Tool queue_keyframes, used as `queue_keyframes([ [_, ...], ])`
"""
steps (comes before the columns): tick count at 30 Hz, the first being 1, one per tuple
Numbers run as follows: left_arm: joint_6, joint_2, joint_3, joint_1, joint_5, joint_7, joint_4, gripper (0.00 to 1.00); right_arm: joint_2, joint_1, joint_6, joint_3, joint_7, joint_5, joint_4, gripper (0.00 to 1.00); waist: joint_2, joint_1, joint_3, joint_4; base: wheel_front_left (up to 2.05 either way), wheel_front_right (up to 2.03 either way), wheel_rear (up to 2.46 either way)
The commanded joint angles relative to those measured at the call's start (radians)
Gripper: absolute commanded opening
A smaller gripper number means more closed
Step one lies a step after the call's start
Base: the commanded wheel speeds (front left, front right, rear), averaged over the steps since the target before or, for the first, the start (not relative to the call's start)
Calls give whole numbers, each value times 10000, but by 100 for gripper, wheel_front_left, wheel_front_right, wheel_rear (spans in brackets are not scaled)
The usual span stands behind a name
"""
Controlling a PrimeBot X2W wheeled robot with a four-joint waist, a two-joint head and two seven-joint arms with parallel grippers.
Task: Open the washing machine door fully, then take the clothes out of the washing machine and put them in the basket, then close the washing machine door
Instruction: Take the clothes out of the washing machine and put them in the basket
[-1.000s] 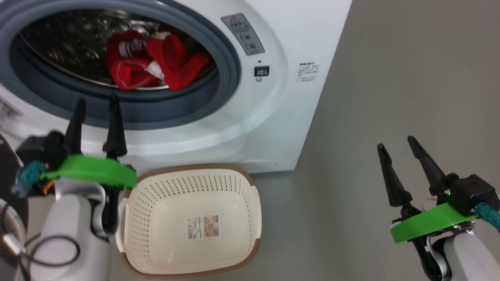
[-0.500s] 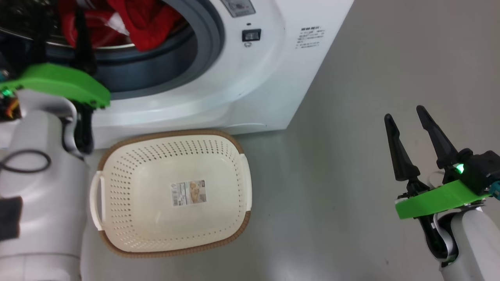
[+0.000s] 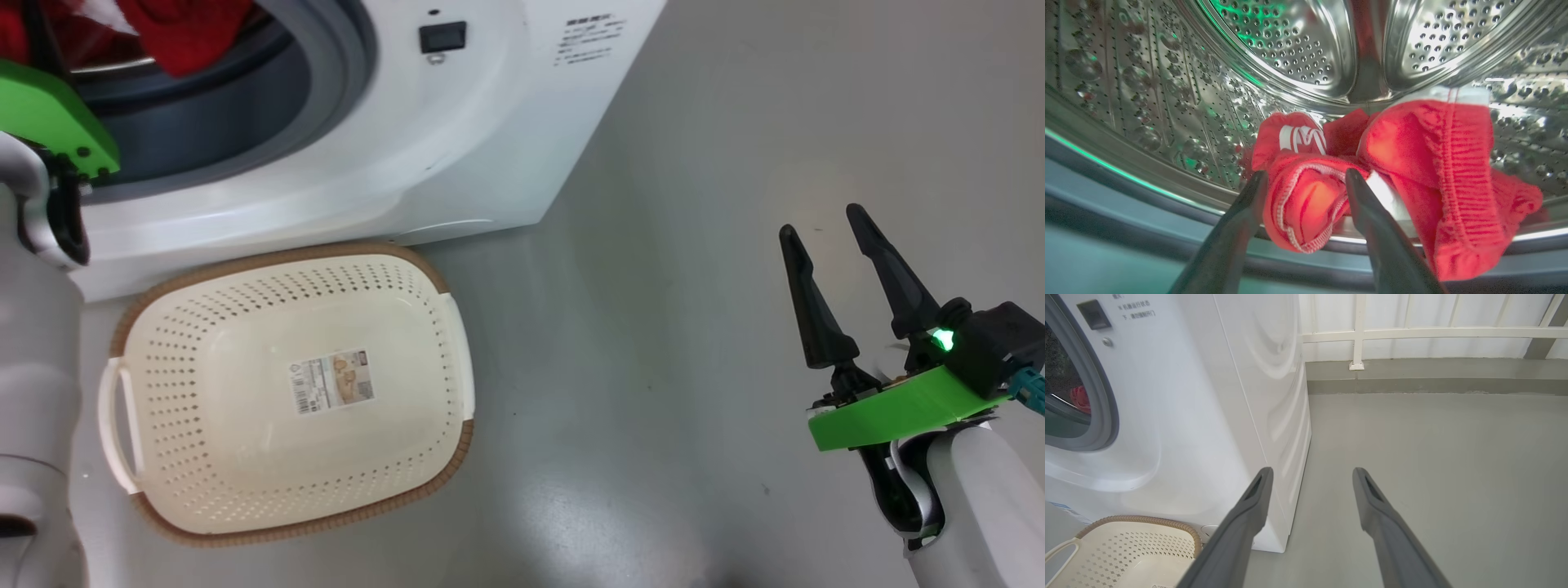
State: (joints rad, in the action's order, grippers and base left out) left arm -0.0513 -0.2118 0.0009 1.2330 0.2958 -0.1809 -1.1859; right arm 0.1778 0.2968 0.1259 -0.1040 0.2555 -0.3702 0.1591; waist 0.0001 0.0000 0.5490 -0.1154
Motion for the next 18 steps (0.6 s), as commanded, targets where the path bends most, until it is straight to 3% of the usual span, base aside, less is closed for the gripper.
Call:
queue_keyframes([
  [1,-171,-622,-16,236,-242,152,-81,100,59,84,48,-182,63,-156,-274,100,-1,0,178,-248,0,0,0],
  [14,-1046,-1516,-1138,221,-1347,779,-800,100,2,44,48,-717,63,-476,-183,100,-1,0,53,-751,0,0,0],
  [15,-1063,-1556,-1233,213,-1426,795,-815,38,7,28,48,-740,63,-505,-172,100,-1,0,50,-769,0,0,0],
  [16,-1057,-1599,-1345,208,-1518,804,-828,0,11,14,48,-760,63,-536,-157,100,-1,0,53,-784,0,0,0],
  [18,-1123,-1717,-1666,177,-1789,970,-877,0,33,-1,48,-805,63,-591,-123,100,-1,0,42,-813,0,0,0],
])
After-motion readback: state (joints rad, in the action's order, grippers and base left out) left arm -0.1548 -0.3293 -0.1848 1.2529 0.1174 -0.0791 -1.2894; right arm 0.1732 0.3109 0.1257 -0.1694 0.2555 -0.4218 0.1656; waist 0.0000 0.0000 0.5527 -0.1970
